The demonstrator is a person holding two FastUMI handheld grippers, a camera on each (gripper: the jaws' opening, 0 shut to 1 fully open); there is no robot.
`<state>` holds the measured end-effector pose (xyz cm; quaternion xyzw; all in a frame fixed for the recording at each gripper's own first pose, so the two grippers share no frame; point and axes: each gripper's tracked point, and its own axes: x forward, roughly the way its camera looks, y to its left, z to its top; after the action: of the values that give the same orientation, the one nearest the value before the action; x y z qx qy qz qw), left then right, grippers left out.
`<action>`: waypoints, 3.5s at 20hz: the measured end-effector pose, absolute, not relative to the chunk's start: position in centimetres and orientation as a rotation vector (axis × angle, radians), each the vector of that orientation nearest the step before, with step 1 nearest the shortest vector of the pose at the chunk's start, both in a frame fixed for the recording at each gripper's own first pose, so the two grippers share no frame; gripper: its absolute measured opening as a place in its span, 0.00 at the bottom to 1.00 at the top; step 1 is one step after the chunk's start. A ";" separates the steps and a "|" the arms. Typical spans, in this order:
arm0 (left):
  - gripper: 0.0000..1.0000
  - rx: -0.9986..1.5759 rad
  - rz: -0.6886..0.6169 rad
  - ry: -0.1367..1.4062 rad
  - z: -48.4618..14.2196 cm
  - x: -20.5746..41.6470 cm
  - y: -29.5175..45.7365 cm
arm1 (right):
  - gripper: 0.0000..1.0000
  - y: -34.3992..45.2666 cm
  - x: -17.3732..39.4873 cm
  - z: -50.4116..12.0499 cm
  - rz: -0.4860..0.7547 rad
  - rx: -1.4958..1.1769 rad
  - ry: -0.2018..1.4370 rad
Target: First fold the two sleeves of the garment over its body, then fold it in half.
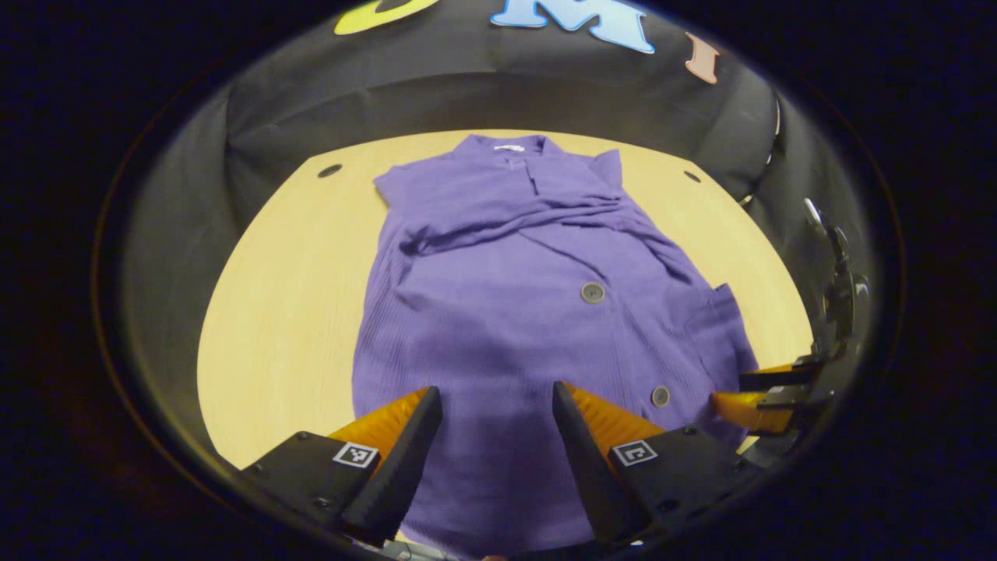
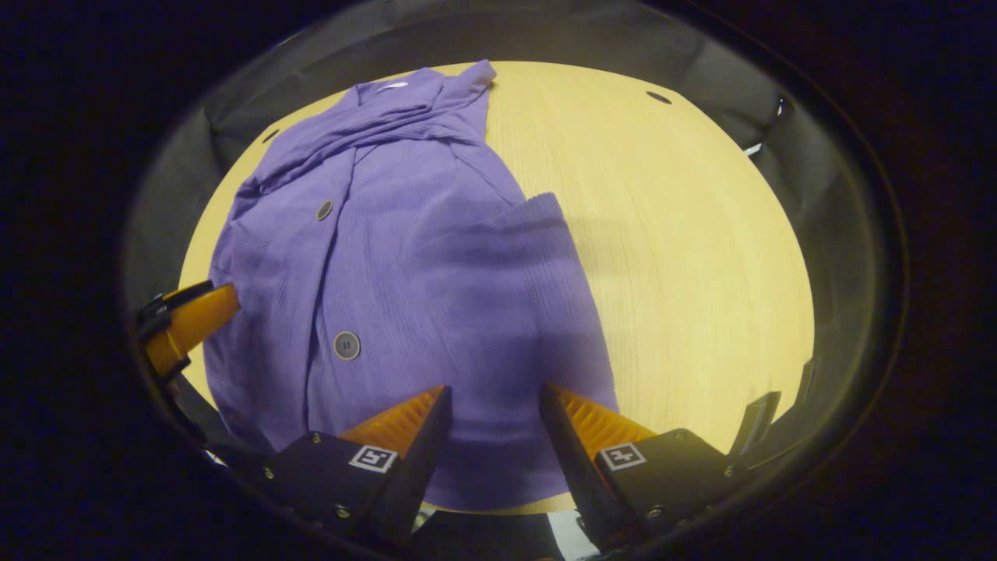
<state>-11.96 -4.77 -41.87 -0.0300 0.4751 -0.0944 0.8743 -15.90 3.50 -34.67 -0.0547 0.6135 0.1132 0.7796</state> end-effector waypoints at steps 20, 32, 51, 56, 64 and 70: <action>0.91 -0.036 -0.089 1.163 -45.8 -16.4 -1.4 | 0.83 3.8 -15.5 -34.7 0.212 -0.135 1.376; 0.42 -0.043 -0.068 1.111 -45.6 -15.1 -0.6 | 0.11 5.5 -15.7 -34.6 0.282 -0.141 1.370; 0.07 -0.034 -0.066 0.989 -41.1 -7.5 -1.1 | 0.01 9.3 -8.5 -30.2 0.297 0.017 1.206; 0.07 -0.045 -0.083 0.921 -38.9 -2.2 -1.7 | 0.01 11.4 -2.3 -27.9 0.317 0.032 1.108; 0.07 -0.071 -0.083 0.841 -36.1 5.8 -2.0 | 0.01 12.9 4.6 -26.0 0.320 0.051 1.024; 0.07 -0.095 -0.078 0.805 -34.9 11.4 -2.0 | 0.01 13.6 9.9 -24.8 0.304 0.073 0.979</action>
<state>11.41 -1.97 -34.85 -0.0461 0.3916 -0.0379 0.9182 9.88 13.59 -24.83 0.0352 0.4681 0.1456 0.8709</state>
